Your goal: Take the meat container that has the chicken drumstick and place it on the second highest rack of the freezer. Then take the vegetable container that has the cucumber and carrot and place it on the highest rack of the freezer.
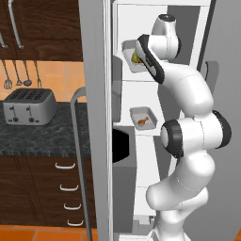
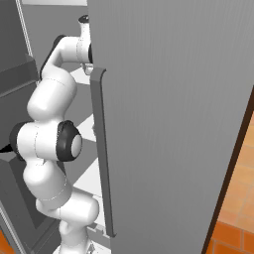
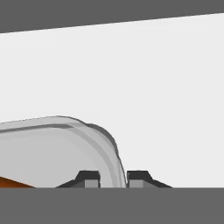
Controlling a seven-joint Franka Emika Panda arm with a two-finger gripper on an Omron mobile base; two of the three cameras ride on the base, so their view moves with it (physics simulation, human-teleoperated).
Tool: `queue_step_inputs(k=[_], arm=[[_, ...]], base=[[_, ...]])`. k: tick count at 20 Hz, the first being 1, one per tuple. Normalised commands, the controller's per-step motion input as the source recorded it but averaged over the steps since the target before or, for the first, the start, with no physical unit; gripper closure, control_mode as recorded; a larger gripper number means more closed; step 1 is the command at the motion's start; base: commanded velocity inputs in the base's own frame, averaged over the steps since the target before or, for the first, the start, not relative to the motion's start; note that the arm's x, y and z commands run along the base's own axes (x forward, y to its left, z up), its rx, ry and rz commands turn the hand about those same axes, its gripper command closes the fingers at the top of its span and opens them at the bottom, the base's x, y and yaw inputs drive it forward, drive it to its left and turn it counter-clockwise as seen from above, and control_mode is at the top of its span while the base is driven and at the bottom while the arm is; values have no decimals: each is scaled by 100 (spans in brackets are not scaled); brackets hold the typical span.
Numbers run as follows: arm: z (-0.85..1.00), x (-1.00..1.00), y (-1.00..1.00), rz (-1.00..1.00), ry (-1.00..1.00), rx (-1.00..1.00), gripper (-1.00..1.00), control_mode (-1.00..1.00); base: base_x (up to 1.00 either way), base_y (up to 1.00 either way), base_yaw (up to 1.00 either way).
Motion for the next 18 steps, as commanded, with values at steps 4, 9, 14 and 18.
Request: queue_step_inputs(k=[4, 9, 14, 18], arm=[[-5, 16, 0, -7, 0, 0, 100, -100], [0, 0, 0, 0, 0, 0, 100, -100], [0, 0, 0, 0, 0, 0, -100, -100], [0, 0, 0, 0, 0, 0, -100, -100]], base=[[0, 0, 0], [0, 0, 0], [0, 0, 0], [0, 0, 0]])
